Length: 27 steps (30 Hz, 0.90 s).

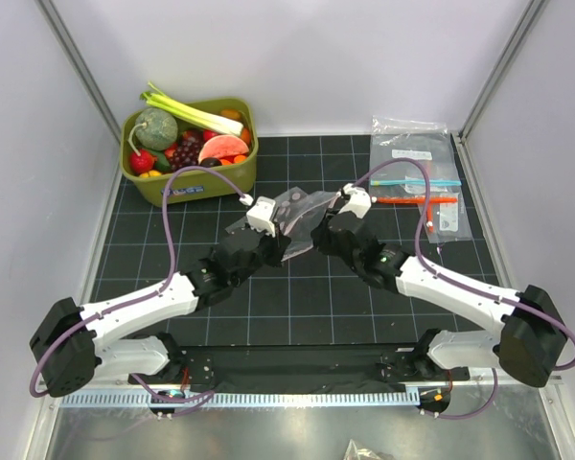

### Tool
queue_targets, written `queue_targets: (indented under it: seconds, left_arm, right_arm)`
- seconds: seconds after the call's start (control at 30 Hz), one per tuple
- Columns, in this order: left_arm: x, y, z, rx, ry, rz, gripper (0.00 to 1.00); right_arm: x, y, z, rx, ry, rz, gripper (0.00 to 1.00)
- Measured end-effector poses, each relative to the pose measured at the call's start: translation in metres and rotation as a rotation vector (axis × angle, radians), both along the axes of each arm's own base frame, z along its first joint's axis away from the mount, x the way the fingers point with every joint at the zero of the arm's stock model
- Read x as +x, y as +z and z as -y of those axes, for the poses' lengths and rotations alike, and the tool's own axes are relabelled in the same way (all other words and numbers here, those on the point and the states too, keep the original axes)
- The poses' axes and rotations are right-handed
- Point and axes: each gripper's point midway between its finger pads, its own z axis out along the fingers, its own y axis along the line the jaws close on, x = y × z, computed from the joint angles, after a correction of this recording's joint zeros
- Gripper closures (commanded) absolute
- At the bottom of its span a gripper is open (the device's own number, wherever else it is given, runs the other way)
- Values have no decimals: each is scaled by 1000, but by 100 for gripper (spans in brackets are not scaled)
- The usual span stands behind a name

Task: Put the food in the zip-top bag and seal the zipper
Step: Open the zipper of the food storage bag at the center of the board.

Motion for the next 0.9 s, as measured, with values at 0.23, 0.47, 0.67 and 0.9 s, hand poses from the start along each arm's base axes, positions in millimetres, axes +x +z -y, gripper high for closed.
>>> queue_targets:
  seconds: [0.23, 0.47, 0.67, 0.9]
  left_arm:
    - [1, -2, -1, 6, 8, -3, 67]
    - [1, -9, 1, 11, 8, -24, 25]
    - [0, -2, 0, -4, 9, -14, 23]
    - [-1, 3, -2, -15, 10, -6, 21]
  right_arm:
    - [-1, -9, -5, -5, 15, -27, 99]
    - [15, 26, 30, -212, -84, 52, 99]
    - [12, 90, 90, -427, -270, 232, 99]
    - [0, 117, 57, -741, -318, 335, 99]
